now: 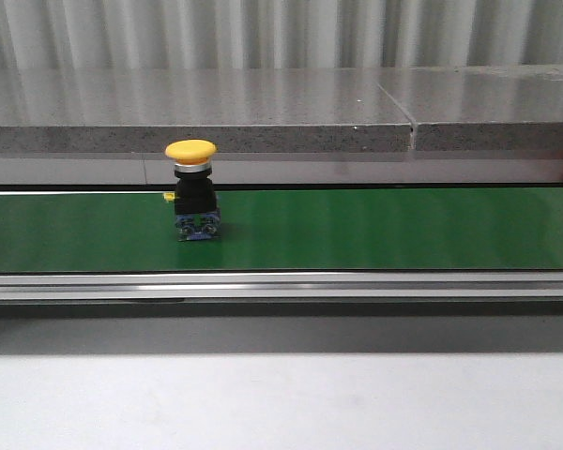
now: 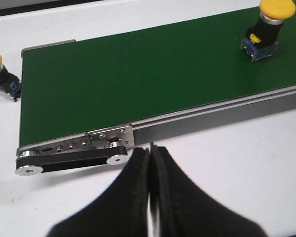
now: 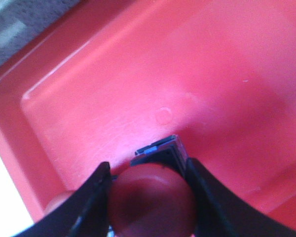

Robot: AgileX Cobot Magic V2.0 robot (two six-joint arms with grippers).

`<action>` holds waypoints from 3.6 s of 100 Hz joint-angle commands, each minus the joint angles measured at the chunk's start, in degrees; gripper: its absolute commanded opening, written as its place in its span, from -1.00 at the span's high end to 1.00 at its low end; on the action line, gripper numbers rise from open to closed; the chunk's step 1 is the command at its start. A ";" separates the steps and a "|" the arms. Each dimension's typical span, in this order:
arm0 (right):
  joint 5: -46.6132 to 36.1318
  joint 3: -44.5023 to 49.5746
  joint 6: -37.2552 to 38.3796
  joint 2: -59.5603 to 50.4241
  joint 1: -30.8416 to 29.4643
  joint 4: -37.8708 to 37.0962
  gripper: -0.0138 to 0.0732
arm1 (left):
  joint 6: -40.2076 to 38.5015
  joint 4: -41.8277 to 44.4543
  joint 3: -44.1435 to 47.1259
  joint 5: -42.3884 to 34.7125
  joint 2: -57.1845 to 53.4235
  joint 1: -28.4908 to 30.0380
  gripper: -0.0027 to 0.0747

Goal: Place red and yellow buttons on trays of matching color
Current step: 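Carry the red button into the red tray and release it, then move the right gripper back over the belt toward the yellow button, then lower the right gripper onto the yellow button and grasp it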

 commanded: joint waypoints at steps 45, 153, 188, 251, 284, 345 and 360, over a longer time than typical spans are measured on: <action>-3.68 -1.55 0.08 1.07 -0.38 0.96 0.16 | -0.63 -0.52 -1.60 -3.40 0.07 -0.46 0.99; -0.02 -1.47 -10.96 -21.70 3.58 0.63 -0.38 | -0.63 -0.52 -1.60 -3.40 0.07 -0.46 0.99; 1.52 2.54 -11.44 -29.02 11.81 -0.75 -0.38 | -0.63 -0.52 -1.60 -3.40 0.07 -0.46 0.99; 4.73 19.88 -11.44 -41.55 32.81 -2.97 -0.38 | -0.63 -0.52 -1.60 -3.40 0.07 -0.46 0.99; 12.22 19.88 -11.44 -41.45 41.28 -1.76 -0.39 | -0.63 -0.52 -1.60 -3.40 0.07 -0.46 0.99; 16.29 19.70 -14.40 -34.82 45.98 -1.39 -0.62 | -0.63 -0.52 -1.60 -3.40 0.07 -0.46 0.99; 16.41 19.59 -15.33 -31.67 45.98 -1.39 -0.61 | -0.63 -0.52 -1.60 -3.40 0.07 -0.46 0.99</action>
